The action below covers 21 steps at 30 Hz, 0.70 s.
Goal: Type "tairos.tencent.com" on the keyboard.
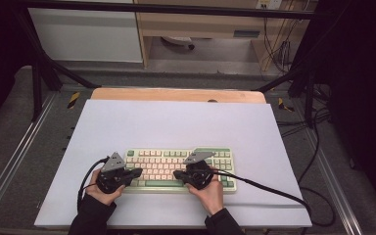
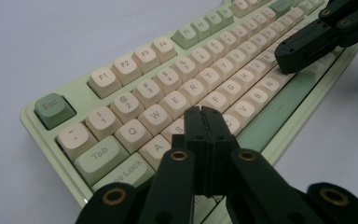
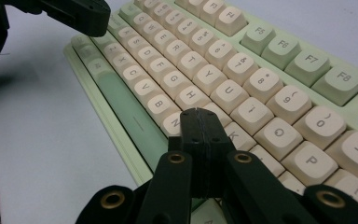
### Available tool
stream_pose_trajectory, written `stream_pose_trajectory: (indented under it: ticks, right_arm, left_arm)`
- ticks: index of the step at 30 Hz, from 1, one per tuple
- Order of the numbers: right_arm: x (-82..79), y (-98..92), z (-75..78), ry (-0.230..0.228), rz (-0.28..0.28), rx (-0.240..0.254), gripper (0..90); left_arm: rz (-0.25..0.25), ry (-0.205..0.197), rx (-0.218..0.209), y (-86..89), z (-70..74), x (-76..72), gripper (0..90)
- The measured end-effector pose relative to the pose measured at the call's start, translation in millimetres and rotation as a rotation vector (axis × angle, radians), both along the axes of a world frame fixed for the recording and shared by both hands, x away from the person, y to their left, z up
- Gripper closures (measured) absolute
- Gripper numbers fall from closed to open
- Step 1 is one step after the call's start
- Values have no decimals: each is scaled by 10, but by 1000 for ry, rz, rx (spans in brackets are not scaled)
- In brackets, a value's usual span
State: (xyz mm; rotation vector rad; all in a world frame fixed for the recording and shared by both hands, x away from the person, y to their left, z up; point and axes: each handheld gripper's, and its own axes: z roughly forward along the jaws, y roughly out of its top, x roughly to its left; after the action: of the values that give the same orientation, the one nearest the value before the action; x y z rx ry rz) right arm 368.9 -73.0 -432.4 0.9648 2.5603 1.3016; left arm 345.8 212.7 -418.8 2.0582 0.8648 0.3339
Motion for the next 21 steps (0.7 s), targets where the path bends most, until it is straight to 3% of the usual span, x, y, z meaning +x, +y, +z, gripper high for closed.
stream_pose_trajectory:
  ticks: [11,16,21]
  right_arm:
    - [0,4,-14,-5,6,-14,900]
    - [1,-43,90,-16,1,20,900]
    - [7,-148,221,-49,-17,13,900]
  left_arm:
    - [0,-2,-2,1,4,-1,898]
    - [0,-3,-4,7,13,-3,897]
    - [1,-6,-9,23,37,-6,889]
